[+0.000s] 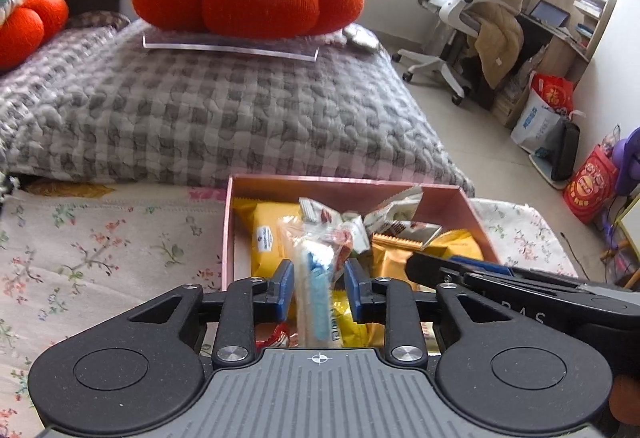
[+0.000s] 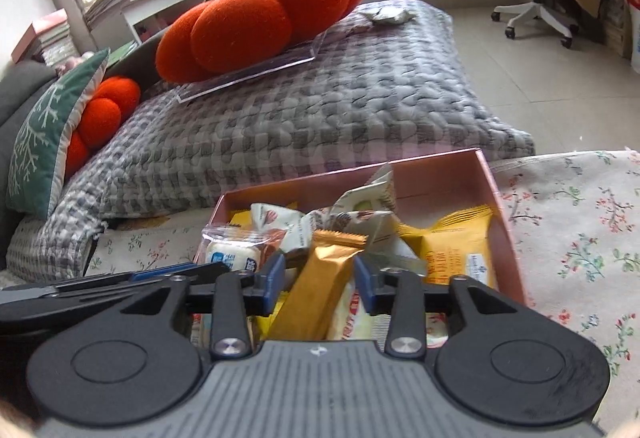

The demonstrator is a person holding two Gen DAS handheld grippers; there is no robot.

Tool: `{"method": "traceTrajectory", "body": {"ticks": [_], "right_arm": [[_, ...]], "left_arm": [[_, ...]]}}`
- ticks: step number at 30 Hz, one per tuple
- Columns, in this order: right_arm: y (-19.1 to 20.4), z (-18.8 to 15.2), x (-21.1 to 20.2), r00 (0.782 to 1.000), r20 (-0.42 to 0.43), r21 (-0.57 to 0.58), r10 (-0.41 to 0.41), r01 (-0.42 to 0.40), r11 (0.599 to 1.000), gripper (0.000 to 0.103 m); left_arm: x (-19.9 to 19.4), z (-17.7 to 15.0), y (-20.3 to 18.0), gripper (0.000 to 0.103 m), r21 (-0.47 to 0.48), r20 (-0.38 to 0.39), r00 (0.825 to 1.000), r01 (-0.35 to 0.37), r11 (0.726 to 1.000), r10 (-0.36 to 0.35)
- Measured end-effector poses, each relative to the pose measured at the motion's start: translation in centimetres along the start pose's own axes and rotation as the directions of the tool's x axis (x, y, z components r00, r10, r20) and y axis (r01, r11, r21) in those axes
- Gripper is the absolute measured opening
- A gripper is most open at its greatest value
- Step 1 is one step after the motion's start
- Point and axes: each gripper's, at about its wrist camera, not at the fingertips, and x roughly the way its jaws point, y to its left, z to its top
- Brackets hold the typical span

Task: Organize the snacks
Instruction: 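Lower the bread bag into the box with the left tool while the right lowers the gold bar, opening both, then withdraw both open tools from the box toward the remaining snacks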

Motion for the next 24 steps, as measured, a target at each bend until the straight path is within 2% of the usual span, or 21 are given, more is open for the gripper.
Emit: {"method": "traceTrajectory", "body": {"ticks": [3, 7, 9, 11, 14, 18, 22, 24], "right_arm": [[-0.5, -0.2, -0.9, 1.0, 0.001, 0.035, 0.008, -0.008, 0.999, 0.037], [-0.7, -1.2, -2.3, 1.0, -0.012, 0.053, 0.016, -0.016, 0.998, 0.037], [-0.9, -2.2, -3.2, 0.999, -0.029, 0.051, 0.019, -0.017, 0.999, 0.039], [-0.9, -3.0, -4.1, 0.999, -0.047, 0.036, 0.019, -0.018, 0.999, 0.04], [-0.7, -4.1, -5.4, 0.997, -0.08, 0.016, 0.001, 0.001, 1.0, 0.046], [-0.3, -6.3, -6.8, 0.989, -0.147, -0.014, -0.001, -0.001, 1.0, 0.061], [-0.1, -9.0, -8.1, 0.976, -0.213, -0.077, -0.043, 0.027, 0.997, 0.076], [-0.1, -10.0, -8.8, 0.973, -0.223, -0.1, -0.055, 0.033, 0.994, 0.077]], "left_arm": [[-1.3, 0.0, -0.4, 0.04, 0.02, 0.025, 0.999, -0.038, 0.999, 0.038], [-3.3, -0.9, -0.6, 0.045, 0.027, 0.033, 0.995, -0.096, 0.995, 0.095], [-4.4, -2.0, -0.4, 0.054, 0.006, 0.033, 0.993, -0.109, 0.994, 0.109], [-5.1, -3.7, -0.3, 0.059, 0.001, 0.02, 0.991, -0.13, 0.992, 0.13], [-5.3, -6.6, -0.3, 0.06, 0.007, -0.037, 0.988, -0.153, 0.988, 0.153], [-5.3, -9.6, -0.8, 0.063, 0.01, -0.114, 0.986, -0.118, 0.993, 0.119], [-5.9, -12.8, -2.9, 0.069, 0.091, -0.152, 0.983, -0.091, 0.992, 0.104], [-6.3, -13.9, -3.7, 0.072, 0.138, -0.152, 0.979, -0.113, 0.984, 0.134]]}}
